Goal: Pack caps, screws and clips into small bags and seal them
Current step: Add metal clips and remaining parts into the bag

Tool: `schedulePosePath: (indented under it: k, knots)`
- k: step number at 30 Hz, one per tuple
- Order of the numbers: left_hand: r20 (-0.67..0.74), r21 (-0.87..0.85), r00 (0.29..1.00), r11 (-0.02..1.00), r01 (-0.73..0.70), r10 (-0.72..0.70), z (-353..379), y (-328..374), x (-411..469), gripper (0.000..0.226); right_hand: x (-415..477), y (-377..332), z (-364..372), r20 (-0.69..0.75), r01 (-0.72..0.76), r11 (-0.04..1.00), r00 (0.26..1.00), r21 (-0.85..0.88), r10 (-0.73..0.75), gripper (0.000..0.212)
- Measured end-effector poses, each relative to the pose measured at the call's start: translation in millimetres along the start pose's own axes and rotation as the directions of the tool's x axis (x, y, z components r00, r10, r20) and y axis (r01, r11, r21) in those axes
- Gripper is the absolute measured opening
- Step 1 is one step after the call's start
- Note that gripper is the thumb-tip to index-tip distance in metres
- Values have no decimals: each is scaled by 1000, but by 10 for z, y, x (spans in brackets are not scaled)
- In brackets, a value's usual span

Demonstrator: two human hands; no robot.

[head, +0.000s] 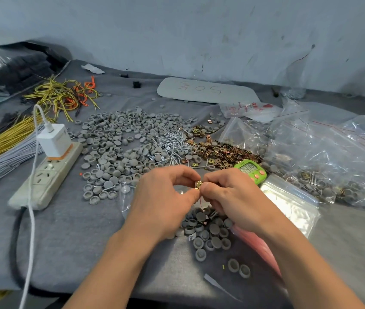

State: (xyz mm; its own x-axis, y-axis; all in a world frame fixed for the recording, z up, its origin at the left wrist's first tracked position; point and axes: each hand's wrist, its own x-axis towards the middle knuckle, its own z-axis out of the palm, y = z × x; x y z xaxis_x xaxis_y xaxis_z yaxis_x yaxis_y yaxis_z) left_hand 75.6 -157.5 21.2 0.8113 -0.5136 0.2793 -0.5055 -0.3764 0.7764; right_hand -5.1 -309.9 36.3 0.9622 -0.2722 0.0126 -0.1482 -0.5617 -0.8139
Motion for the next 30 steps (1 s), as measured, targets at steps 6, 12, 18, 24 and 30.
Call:
schedulePosePath:
  k: [6,12,18,24,30]
  knots:
    - [102,-127,994,991,-37,50,-121,2,-24,19,-102,-36,-40,115,-8,982,993,187,-13,42]
    - [38,-230,998,972,-36,46,-130,49,-44,17,-103,-90,-62,107,-12,929,994,371,-30,43]
    - [96,-195,993,980,-48,68,-146,68,-36,17,-109,-91,-32,163,-6,888,984,460,-77,35]
    - [134,-241,991,971,5,28,-102,75,-26,17,-58,-79,-40,127,-46,866,992,498,-20,30]
    - [204,-273,975,962,-26,85,-63,130,-51,13,-76,-106,1,133,-107,731,991,674,23,24]
